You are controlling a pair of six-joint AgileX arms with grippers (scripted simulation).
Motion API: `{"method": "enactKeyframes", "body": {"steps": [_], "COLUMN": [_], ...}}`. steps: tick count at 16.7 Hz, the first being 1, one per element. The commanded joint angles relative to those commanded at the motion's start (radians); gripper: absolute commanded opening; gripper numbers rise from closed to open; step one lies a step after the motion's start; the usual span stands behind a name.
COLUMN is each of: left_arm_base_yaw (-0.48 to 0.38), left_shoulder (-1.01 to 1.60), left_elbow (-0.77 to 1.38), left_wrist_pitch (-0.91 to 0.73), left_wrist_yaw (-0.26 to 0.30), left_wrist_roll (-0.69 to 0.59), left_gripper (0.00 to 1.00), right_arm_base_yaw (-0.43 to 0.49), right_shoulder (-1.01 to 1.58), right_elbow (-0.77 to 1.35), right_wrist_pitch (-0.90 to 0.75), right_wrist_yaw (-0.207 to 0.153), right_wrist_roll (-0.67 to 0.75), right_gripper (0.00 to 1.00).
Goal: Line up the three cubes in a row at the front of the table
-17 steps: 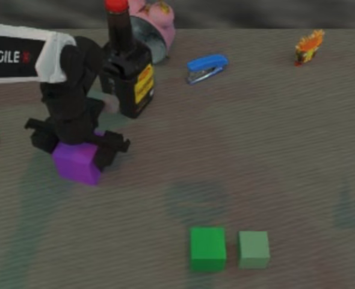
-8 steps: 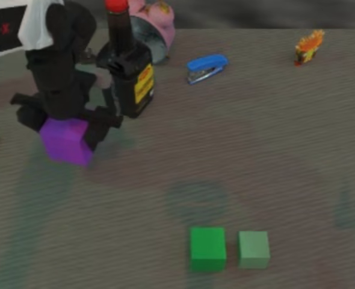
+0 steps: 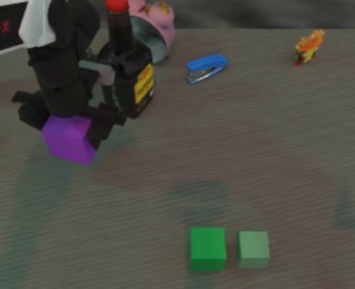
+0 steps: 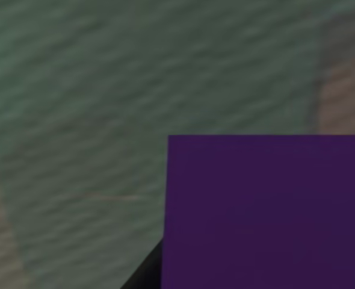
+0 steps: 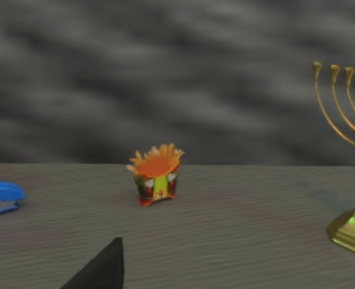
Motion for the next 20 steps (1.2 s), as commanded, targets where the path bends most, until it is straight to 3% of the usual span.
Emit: {"method": "enactKeyframes", "body": {"steps": [3, 11, 14, 20], "left_arm_base_yaw": [-0.08, -0.369, -0.423, -0.422], "left_shoulder": [-0.063, -0.31, -0.366, -0.359], "left_elbow": [-0.071, -0.363, -0.418, -0.431], "left_wrist_pitch": [0.008, 0.04, 0.053, 0.069], "left_wrist_yaw": [-0.001, -0.003, -0.005, -0.005], "left_wrist_roll": [-0.127, -0.651, -0.726, -0.725], "left_gripper": [0.0, 0.0, 0.0, 0.0], "right_arm_base_yaw": [0.0, 0.0, 0.0, 0.0], "right_shoulder": [0.0, 0.0, 0.0, 0.0], "right_elbow": [0.0, 0.0, 0.0, 0.0], "right_wrist_pitch": [0.0, 0.0, 0.0, 0.0], "right_wrist_yaw": [0.0, 0.0, 0.0, 0.0], "right_wrist_roll": [0.0, 0.0, 0.0, 0.0], "right_gripper": [1.0, 1.0, 1.0, 1.0]}}
